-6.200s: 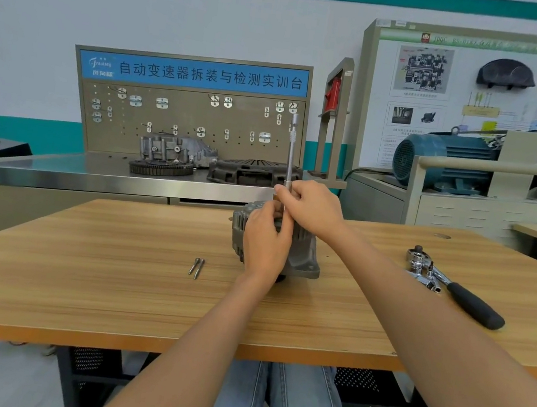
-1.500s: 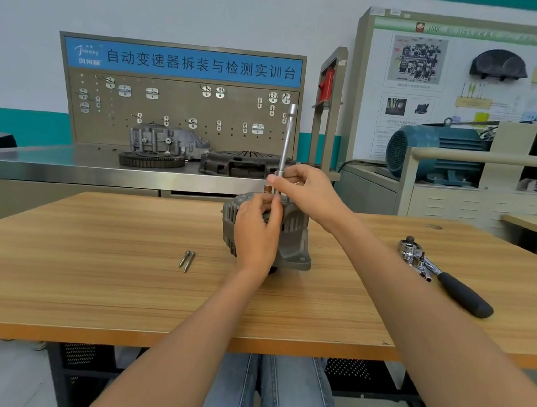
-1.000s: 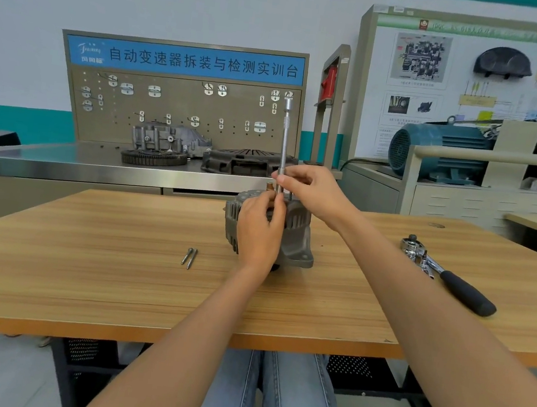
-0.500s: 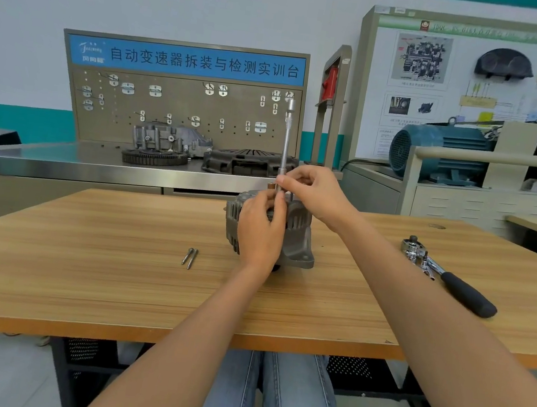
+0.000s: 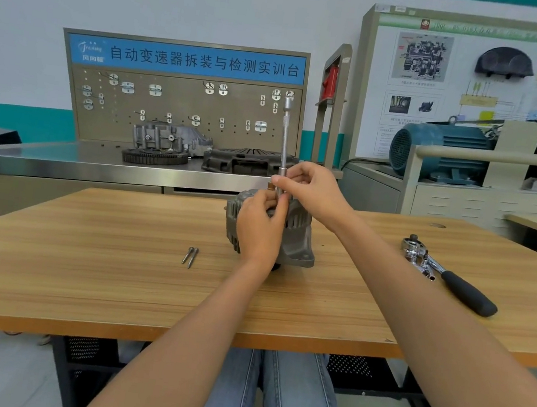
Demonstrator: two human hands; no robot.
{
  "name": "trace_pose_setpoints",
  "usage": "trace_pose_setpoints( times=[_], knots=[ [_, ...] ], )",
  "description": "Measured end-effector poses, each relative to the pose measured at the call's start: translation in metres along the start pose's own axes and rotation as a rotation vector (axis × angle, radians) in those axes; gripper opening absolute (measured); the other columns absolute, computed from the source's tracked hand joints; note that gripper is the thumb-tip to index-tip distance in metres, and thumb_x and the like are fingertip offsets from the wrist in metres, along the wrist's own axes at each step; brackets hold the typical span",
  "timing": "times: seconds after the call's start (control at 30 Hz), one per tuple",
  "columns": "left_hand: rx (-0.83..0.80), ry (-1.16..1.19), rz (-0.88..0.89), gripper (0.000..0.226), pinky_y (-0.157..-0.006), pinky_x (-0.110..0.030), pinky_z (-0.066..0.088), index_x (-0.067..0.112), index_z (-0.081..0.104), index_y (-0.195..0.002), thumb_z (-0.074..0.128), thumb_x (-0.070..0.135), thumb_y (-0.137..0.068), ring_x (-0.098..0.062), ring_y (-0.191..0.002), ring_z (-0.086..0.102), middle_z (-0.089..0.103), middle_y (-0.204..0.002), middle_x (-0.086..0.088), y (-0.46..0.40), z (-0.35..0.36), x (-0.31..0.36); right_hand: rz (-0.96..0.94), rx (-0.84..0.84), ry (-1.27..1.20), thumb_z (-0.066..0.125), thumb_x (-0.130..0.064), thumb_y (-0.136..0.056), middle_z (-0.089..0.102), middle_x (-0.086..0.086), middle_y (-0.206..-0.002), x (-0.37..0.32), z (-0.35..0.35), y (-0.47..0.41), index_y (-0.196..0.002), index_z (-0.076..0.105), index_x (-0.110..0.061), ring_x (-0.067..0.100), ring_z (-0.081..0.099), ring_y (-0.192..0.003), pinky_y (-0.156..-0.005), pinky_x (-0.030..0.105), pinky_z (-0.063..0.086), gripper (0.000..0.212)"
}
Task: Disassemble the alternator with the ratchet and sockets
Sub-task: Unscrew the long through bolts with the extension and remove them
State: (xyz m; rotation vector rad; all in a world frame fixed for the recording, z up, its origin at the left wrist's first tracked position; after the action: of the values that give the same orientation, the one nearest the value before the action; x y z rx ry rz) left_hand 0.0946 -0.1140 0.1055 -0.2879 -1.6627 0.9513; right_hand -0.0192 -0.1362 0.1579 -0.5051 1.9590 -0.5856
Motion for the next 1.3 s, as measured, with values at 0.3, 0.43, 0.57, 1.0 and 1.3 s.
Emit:
trace_pose_setpoints(
  times=[0.3, 0.43, 0.57, 1.0, 1.3],
  knots=[
    [0.006, 0.021, 0.063, 0.020, -0.083, -0.043, 0.052, 0.013, 0.067, -0.096, 0.052, 0.025, -0.098, -0.018, -0.093, 0.062, 0.061, -0.086, 0.010, 0.0038, -0.0010, 0.0036, -0.044, -0.026, 0.015, 0.062, -0.022, -0.091, 0.061, -0.010, -0.074, -0.0061, -0.0015, 0.0029, -0.088, 0.065, -0.016, -0.009, 0.058, -0.067, -0.058, 0.002, 0.042, 0.008],
    [-0.005, 0.014, 0.065, 0.020, -0.083, -0.044, 0.052, 0.010, 0.068, -0.096, 0.054, 0.024, -0.097, -0.019, -0.092, 0.062, 0.065, -0.089, 0.004, 0.0028, -0.0006, 0.0025, -0.072, -0.054, 0.037, 0.057, -0.021, -0.094, 0.058, -0.008, -0.072, -0.0077, 0.0013, 0.0031, -0.094, 0.068, -0.004, -0.012, 0.054, -0.063, -0.059, 0.003, 0.041, 0.021],
    [0.003, 0.035, 0.003, 0.018, -0.082, -0.039, 0.053, 0.011, 0.066, -0.093, 0.059, 0.027, -0.094, -0.016, -0.090, 0.064, 0.069, -0.091, -0.003, 0.0004, 0.0000, -0.0026, -0.058, -0.030, 0.038, 0.061, -0.025, -0.091, 0.057, -0.014, -0.085, -0.0054, 0.0011, 0.0021, -0.111, 0.061, -0.010, -0.004, 0.054, -0.076, -0.058, 0.002, 0.041, 0.025],
    [0.007, 0.022, 0.044, 0.020, -0.084, -0.040, 0.051, 0.011, 0.068, -0.096, 0.054, 0.024, -0.097, -0.019, -0.095, 0.061, 0.061, -0.087, 0.008, 0.0038, -0.0006, 0.0018, -0.054, -0.001, 0.028, 0.060, -0.020, -0.091, 0.059, -0.014, -0.087, -0.0064, -0.0024, 0.0030, -0.113, 0.064, -0.009, -0.003, 0.055, -0.084, -0.069, 0.007, 0.044, 0.025],
    [0.008, 0.053, -0.014, 0.010, -0.082, -0.038, 0.053, 0.017, 0.062, -0.090, 0.060, 0.027, -0.093, -0.016, -0.090, 0.064, 0.068, -0.092, -0.003, 0.0015, -0.0004, -0.0032, -0.008, 0.059, -0.031, 0.069, -0.029, -0.084, 0.060, -0.009, -0.082, -0.0017, -0.0035, 0.0026, -0.091, 0.059, -0.020, 0.000, 0.058, -0.072, -0.060, 0.010, 0.047, 0.016]
  ],
)
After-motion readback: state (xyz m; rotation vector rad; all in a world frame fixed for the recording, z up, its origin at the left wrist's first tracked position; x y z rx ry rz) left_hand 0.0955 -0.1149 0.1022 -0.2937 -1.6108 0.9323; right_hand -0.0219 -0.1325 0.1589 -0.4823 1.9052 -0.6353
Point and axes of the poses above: each hand's wrist, its own y-axis away from the middle knuckle, its own z-axis out of the palm, x = y × z, the point moved 9 cm from there along -y, towards the middle knuckle
